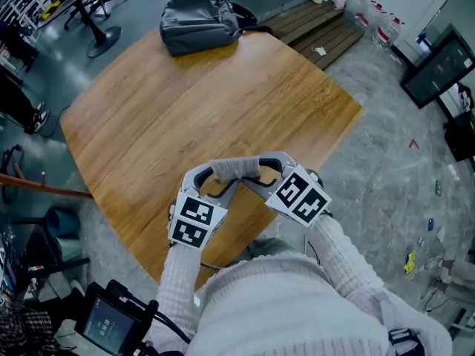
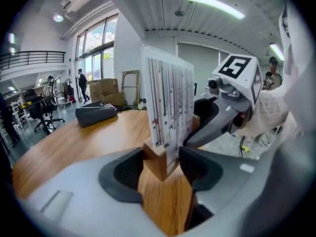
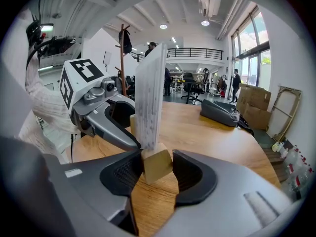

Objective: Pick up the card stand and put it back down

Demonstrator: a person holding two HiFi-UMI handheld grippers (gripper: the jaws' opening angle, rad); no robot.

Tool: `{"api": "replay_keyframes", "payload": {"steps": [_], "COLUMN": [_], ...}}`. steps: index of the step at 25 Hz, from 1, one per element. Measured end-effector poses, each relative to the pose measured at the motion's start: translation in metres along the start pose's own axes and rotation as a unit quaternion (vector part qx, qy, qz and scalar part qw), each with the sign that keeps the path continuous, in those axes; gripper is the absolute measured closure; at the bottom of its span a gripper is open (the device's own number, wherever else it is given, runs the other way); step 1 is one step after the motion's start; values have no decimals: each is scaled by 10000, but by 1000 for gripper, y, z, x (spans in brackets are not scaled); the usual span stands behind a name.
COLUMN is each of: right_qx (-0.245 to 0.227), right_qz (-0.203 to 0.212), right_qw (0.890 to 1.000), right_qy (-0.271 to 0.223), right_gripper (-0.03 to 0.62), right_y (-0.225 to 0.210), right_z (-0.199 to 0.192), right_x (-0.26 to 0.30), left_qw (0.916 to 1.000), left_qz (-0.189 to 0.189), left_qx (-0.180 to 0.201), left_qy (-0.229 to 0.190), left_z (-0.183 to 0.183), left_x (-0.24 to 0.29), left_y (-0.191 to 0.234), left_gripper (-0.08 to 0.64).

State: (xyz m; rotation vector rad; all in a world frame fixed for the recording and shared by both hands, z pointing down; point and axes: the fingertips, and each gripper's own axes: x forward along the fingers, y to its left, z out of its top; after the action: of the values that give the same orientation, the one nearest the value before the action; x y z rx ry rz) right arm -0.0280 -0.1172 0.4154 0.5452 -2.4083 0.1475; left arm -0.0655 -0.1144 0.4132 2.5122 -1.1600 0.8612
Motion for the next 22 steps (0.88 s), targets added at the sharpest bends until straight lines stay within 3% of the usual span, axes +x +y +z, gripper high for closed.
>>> {"api": "replay_keyframes", "payload": {"steps": [22], "right_qx": [256], "right_qz": [240], "right_qw": [9994], "right_qy": [53], "right_gripper": [405], "right_y": [-5], "right_z": [-18], "right_x": [27], "left_qw": [9992], "left_qz": [-49], "left_qx": [-279], "left_qy": [270], "left_z": [-23], "left_x": [21], "left_y": [10], "left_gripper": [327]}}
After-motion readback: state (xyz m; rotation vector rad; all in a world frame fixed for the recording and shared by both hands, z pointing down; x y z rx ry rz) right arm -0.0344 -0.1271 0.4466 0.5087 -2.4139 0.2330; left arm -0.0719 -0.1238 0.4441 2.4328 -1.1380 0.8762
